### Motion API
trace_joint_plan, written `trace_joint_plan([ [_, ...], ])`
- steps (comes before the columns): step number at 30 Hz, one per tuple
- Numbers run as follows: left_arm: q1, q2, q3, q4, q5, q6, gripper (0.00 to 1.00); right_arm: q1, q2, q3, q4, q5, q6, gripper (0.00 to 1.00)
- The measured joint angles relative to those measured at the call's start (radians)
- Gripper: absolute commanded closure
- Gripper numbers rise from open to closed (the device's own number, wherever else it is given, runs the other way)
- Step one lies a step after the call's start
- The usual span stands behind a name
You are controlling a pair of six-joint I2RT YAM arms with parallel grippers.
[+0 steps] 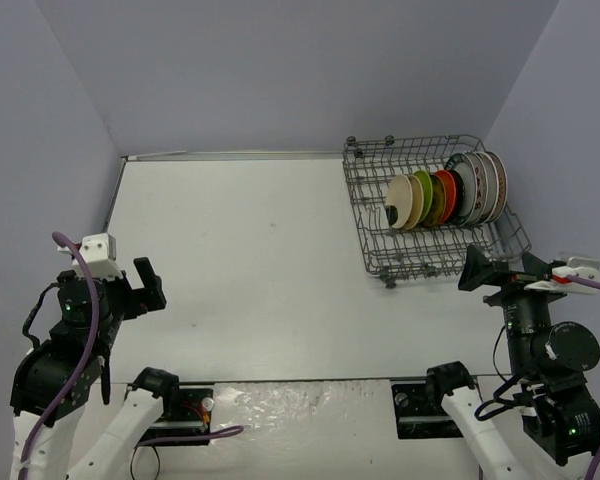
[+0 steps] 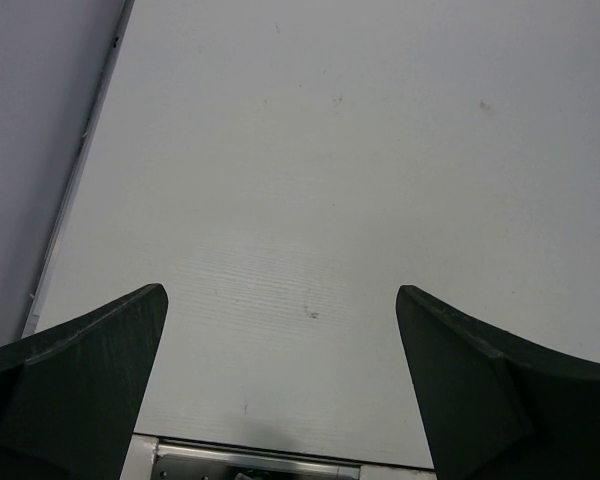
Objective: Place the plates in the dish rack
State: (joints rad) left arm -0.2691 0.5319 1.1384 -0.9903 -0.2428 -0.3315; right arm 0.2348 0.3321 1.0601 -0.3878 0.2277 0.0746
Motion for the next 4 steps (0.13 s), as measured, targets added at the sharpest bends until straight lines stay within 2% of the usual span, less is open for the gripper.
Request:
trace_joint_plan([
  [4,0.0,0.01,-0.006,0.005,0.001,-0.002,0.03,0.0,0.0,0.0,0.0,-0.002,0.0,0.0],
])
